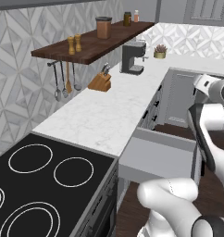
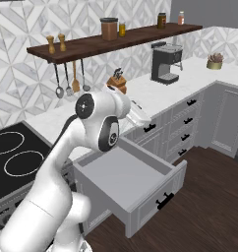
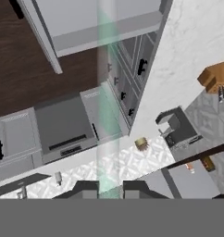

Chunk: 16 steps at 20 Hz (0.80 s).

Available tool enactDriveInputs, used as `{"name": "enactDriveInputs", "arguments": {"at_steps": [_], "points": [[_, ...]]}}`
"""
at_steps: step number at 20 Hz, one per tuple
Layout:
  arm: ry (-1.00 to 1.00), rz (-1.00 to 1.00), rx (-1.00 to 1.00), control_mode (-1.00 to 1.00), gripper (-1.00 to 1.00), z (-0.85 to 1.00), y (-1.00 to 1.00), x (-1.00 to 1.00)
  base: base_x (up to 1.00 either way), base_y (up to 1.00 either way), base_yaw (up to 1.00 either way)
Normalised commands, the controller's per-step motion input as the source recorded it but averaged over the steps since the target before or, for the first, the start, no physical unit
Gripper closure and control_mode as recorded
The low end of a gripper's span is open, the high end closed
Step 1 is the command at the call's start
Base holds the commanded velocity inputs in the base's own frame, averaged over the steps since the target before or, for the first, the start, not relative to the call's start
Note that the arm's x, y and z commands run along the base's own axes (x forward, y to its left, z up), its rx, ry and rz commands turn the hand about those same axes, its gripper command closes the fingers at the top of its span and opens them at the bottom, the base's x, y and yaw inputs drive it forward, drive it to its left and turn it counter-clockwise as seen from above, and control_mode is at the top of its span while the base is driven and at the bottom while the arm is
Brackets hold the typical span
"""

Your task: Take a straw from the drawer in front and place it inside the glass cup on the dining counter.

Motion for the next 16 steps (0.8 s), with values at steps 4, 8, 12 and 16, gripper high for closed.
{"name": "enactDriveInputs", "arguments": {"at_steps": [4,8,12,16], "points": [[-0.02,-0.02,-0.10,-1.00,1.00,0.26,0.14,-0.53,0.00,0.00,0.00],[0.00,-0.07,-0.06,-1.00,1.00,0.33,0.11,-0.43,0.00,0.00,0.00],[0.10,-0.03,-0.04,-1.00,1.00,0.49,0.02,-0.29,0.00,0.00,0.00],[0.19,-0.05,-0.01,-1.00,1.00,0.44,0.00,-0.43,0.00,0.00,0.00]]}}
